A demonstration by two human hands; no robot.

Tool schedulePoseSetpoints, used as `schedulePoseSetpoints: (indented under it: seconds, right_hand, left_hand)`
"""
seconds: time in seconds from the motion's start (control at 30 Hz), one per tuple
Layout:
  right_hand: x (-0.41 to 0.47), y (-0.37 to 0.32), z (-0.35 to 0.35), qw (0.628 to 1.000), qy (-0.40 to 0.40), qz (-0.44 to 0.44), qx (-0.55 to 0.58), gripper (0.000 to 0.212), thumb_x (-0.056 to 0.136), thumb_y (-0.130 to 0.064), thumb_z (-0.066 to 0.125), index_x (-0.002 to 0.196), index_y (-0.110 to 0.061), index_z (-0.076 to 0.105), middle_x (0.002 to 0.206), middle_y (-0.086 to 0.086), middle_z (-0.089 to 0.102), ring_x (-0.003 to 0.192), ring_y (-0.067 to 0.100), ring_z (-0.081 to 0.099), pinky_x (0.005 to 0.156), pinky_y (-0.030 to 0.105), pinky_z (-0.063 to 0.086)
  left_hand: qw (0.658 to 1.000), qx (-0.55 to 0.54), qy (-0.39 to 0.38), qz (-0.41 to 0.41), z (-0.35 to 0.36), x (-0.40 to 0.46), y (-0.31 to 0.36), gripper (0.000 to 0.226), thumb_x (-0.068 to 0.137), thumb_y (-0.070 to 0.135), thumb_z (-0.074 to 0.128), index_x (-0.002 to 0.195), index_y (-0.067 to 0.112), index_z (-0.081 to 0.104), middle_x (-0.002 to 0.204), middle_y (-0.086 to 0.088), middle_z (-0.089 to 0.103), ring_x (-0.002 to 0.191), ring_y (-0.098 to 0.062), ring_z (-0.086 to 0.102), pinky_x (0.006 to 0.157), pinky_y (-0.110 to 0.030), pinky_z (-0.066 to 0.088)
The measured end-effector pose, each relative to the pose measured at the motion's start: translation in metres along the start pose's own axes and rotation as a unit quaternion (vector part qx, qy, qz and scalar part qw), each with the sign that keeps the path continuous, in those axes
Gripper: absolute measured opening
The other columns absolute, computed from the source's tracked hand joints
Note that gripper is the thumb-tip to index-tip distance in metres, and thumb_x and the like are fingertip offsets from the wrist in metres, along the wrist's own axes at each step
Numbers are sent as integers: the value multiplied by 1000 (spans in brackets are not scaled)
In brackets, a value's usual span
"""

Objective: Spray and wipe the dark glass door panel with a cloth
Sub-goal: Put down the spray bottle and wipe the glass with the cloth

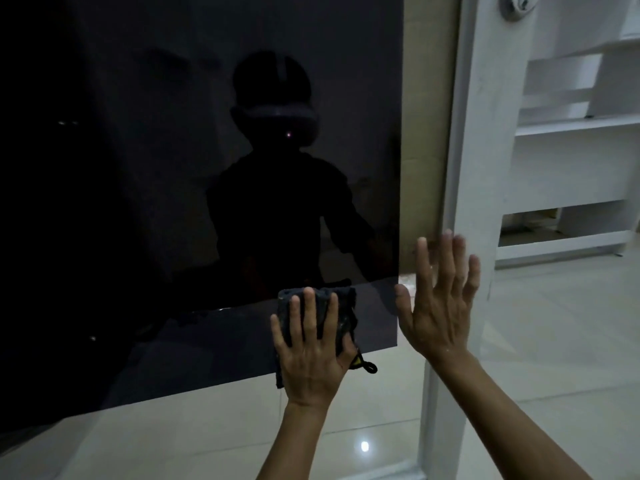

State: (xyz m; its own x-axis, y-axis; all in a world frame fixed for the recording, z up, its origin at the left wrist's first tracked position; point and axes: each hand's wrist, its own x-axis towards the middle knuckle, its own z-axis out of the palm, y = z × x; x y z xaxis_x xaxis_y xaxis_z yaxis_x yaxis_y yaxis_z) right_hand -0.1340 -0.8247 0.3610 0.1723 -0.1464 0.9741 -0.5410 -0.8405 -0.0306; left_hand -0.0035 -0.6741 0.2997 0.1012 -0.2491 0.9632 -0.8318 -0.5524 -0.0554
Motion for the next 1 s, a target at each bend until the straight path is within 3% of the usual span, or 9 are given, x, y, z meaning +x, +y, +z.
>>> schedulePoseSetpoints:
  seconds: [0.13,0.33,0.47,0.63,0.8,1.0]
  right_hand:
    - [-4,9,1,1000,-10,11,12,68,105,-47,25,164,-21,3,171,8,-6,158,31,0,126,55,5]
    - [-1,6,-1,996,-14,32,83,71,105,-55,10,163,-14,7,171,9,-5,158,32,2,126,57,6]
    - [-3,12,-10,993,-27,9,111,72,105,-56,10,163,-15,7,170,11,-2,158,32,3,126,57,8]
    - [-4,21,-15,993,-41,6,111,73,105,-56,11,161,-10,14,169,13,4,158,32,8,126,56,11]
    - [-8,23,-18,992,-52,1,115,72,105,-56,12,161,-10,16,168,17,8,157,35,10,126,55,9]
    - [-9,26,-26,986,-70,8,153,73,106,-55,13,159,-4,18,167,23,12,157,36,11,126,57,11]
  left_hand:
    - [1000,-7,-3,-27,5,3,17,73,101,47,36,162,19,9,170,-12,-2,158,-30,0,126,-57,6]
    - [1000,-17,2,24,17,37,57,77,103,55,35,162,15,4,170,-15,-6,158,-29,-3,127,-53,2]
    - [999,-35,-4,10,24,59,93,72,107,52,30,162,15,2,169,-15,-6,157,-29,-6,127,-53,0]
    - [995,-43,-34,84,25,65,109,72,107,42,35,161,13,-2,169,-13,-13,157,-27,-9,127,-51,0]
    - [993,-47,-59,90,27,53,113,72,107,45,31,161,12,-3,169,-14,-13,157,-27,-8,128,-49,-3]
    - [981,-92,-117,127,39,-10,123,94,95,57,54,161,9,8,169,-19,-5,157,-33,-3,128,-49,1]
